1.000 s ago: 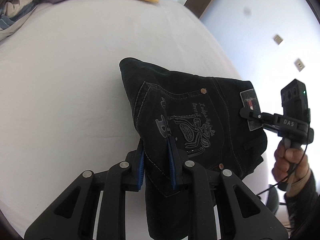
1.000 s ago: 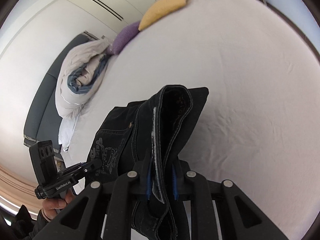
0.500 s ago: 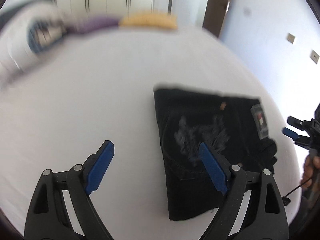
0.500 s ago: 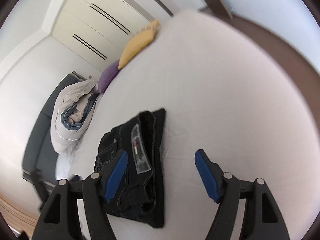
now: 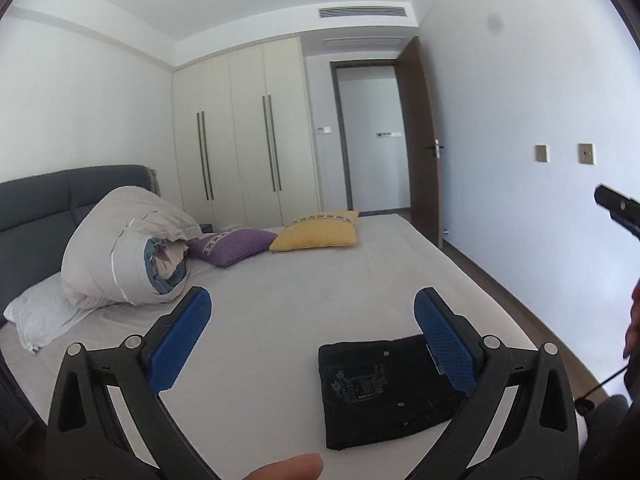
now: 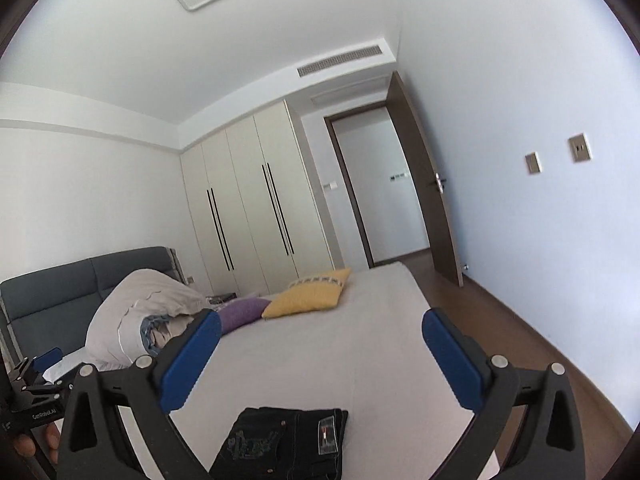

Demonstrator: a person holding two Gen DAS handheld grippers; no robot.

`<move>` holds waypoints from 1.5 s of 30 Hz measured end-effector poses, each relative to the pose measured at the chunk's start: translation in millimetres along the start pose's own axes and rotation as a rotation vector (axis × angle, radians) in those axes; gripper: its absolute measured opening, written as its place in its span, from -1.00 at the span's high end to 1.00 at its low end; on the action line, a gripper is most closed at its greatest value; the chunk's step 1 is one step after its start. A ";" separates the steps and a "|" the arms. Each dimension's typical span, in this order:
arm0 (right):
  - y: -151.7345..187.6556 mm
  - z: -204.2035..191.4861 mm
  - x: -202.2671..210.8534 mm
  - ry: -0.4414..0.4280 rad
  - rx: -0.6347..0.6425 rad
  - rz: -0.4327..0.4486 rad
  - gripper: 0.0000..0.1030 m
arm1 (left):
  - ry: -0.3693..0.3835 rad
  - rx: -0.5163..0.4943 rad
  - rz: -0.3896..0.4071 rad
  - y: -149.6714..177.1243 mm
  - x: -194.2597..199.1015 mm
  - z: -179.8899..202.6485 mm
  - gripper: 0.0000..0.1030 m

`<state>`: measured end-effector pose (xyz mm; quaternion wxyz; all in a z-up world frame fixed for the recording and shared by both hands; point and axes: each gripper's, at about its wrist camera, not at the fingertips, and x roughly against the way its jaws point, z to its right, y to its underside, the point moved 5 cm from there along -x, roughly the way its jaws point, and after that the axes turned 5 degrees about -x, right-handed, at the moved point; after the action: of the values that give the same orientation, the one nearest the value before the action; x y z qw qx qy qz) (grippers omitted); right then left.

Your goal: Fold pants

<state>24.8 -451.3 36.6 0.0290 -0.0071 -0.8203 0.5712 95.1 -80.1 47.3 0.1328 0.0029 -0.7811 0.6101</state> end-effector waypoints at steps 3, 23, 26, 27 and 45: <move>-28.1 -16.6 22.6 -0.006 0.034 0.048 -1.00 | -0.017 -0.044 0.013 -23.1 30.8 -6.5 -1.00; 86.0 -18.9 -13.1 0.094 0.071 -0.410 -1.00 | 0.054 0.139 -0.529 97.8 -41.4 41.1 -1.00; 100.2 -24.1 -9.4 0.146 0.132 -0.450 -1.00 | 0.051 0.152 -0.546 102.7 -48.4 36.3 -1.00; 106.5 -26.8 -13.2 0.154 0.158 -0.467 -1.00 | 0.056 0.155 -0.547 104.1 -49.2 36.1 -1.00; 121.9 -42.9 -20.0 0.180 0.134 -0.580 -1.00 | 0.078 0.178 -0.590 115.0 -56.5 20.6 -1.00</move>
<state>44.6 -369.7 -63.6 0.2637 0.1787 -0.7427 0.5890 126.3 -79.2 -78.7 0.3333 0.2179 -0.6845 0.6106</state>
